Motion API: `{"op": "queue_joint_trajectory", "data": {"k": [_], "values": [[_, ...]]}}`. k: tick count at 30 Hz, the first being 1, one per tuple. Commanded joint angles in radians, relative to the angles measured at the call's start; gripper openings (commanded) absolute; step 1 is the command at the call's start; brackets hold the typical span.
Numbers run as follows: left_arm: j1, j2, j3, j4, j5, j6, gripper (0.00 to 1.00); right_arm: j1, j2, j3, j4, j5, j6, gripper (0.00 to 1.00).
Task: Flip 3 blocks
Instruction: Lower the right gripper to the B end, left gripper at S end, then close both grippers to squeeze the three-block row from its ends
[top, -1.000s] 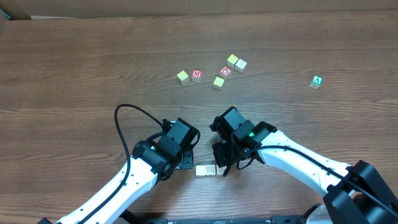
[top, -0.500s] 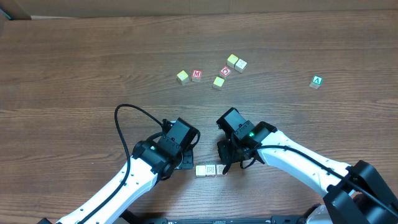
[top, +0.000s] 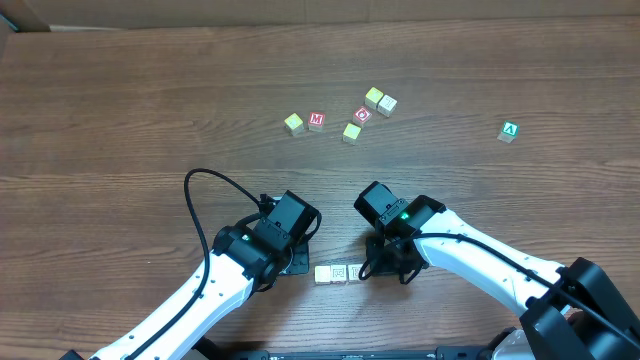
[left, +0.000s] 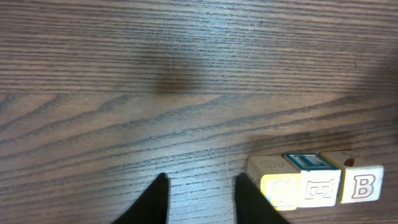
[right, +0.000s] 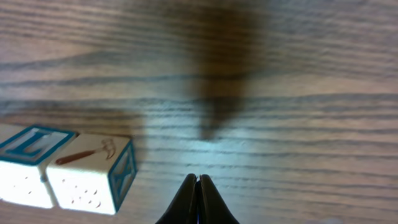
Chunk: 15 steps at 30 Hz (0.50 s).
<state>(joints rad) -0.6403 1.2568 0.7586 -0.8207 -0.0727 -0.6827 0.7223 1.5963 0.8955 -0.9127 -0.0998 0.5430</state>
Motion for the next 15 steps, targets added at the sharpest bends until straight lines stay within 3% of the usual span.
{"op": "queue_joint_trajectory", "data": {"k": [1,3,15], "values": [[0.006,0.032,-0.009,-0.002,-0.012,-0.012,0.09,0.003,0.000,0.000,0.003,-0.080,-0.001,0.04],[0.006,0.063,-0.010,-0.002,-0.006,-0.012,0.04,0.003,0.000,0.000,0.001,-0.086,0.001,0.04],[0.005,0.235,-0.010,-0.005,0.074,0.006,0.04,0.003,0.000,-0.001,0.005,-0.164,0.016,0.04]]}}
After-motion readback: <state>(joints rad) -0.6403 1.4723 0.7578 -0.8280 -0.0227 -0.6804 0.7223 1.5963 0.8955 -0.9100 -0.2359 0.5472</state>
